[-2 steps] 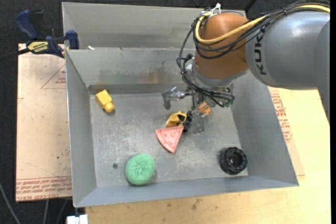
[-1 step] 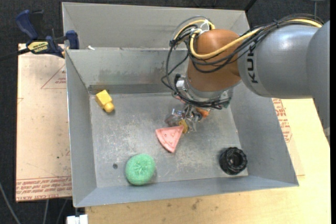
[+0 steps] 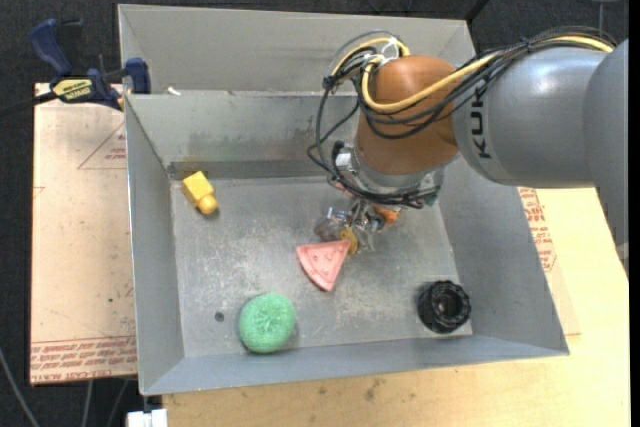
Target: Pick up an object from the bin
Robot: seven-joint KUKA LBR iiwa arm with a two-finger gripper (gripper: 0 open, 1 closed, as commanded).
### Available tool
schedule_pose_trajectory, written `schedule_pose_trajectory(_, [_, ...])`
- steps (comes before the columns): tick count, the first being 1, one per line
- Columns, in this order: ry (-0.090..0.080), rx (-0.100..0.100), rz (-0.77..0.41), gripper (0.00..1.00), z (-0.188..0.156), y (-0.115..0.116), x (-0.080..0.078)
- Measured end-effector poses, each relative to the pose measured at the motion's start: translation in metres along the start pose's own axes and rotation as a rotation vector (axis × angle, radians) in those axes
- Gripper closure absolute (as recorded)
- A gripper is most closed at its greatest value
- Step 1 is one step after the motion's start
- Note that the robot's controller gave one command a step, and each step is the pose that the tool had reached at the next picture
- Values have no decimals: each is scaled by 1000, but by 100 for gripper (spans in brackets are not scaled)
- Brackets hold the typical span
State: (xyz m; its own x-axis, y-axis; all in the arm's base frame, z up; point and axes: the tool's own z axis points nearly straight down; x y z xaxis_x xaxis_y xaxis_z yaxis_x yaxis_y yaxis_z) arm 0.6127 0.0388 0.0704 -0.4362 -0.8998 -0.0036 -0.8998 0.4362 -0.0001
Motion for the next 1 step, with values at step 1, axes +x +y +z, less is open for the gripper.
schedule_pose_trajectory(1, [1,-1,0,100,-3,1,0])
